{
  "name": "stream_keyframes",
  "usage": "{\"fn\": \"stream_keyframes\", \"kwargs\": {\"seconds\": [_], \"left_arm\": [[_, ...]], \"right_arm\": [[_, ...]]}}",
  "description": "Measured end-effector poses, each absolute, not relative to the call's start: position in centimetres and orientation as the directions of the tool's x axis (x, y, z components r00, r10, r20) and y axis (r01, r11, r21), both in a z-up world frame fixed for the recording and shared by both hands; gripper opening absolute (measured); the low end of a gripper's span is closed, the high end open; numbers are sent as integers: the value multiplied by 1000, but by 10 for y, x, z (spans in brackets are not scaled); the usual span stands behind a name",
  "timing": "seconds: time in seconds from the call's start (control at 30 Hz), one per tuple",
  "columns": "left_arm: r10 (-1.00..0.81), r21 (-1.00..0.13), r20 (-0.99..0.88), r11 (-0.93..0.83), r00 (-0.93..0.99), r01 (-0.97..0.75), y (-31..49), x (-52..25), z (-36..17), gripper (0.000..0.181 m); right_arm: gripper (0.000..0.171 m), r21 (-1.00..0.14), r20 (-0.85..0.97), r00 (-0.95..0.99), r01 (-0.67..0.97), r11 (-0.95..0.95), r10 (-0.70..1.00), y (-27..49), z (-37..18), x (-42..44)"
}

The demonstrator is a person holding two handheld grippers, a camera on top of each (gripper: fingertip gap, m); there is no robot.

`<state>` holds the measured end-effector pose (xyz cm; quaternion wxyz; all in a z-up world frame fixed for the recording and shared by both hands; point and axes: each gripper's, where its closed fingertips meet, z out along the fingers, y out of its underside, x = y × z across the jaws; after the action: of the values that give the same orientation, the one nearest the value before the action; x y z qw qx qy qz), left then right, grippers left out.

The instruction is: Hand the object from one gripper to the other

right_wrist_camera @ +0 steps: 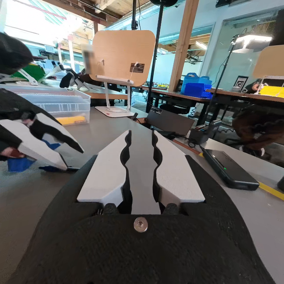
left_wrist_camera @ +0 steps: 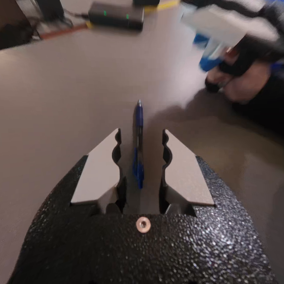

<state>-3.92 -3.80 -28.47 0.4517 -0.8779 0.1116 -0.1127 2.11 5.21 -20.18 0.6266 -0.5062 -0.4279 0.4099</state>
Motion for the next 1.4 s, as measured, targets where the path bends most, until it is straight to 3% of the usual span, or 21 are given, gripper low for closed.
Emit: {"fn": "stream_keyframes", "kwargs": {"seconds": [0.17,0.23,0.33,0.5,0.6,0.7,0.87,0.97,1.07,1.17,1.23,1.3,1.4], "left_arm": [[-307,-715,96,-683,947,-149,-36,-35,-314,37],[-314,-705,86,-690,945,-165,-35,-33,-317,10],[-331,-695,32,-686,943,-217,-35,-34,-317,9],[-341,-716,46,-667,939,-208,-37,-26,-303,8],[-379,-721,57,-655,923,-225,-41,-18,-290,8],[-397,-732,15,-629,918,-261,-44,-20,-276,8],[-440,-749,14,-600,898,-282,-50,-18,-258,8],[-501,-753,-16,-563,865,-340,-52,-9,-252,8],[-429,-831,-125,-447,895,-330,-36,-15,-230,14],[-255,-898,-265,-287,930,-334,-19,-38,-201,90],[-157,-905,-367,-167,917,-390,-16,-51,-184,115],[-56,-869,-489,-64,871,-491,-16,-60,-174,116],[85,-687,-725,-18,683,-727,-19,-66,-182,95]], "right_arm": [[27,-992,97,244,-52,113,965,49,-209,16],[30,-989,140,194,-27,148,971,41,-212,12],[40,-947,322,63,28,321,945,14,-219,3],[44,-678,713,-73,180,712,697,-15,-252,-11],[40,-585,779,-119,220,781,616,-22,-265,-17],[32,-565,804,-101,177,806,586,-27,-258,-16],[33,-490,858,-64,196,849,509,-22,-255,-15],[16,-495,858,-45,195,847,511,-22,-252,-16],[11,-560,821,25,225,797,570,-9,-245,-16],[10,-715,696,112,207,668,709,9,-234,-12],[9,-835,548,151,160,527,823,21,-227,-7],[9,-929,368,162,99,355,916,31,-219,-2],[9,-994,108,108,28,105,988,39,-215,3]]}}
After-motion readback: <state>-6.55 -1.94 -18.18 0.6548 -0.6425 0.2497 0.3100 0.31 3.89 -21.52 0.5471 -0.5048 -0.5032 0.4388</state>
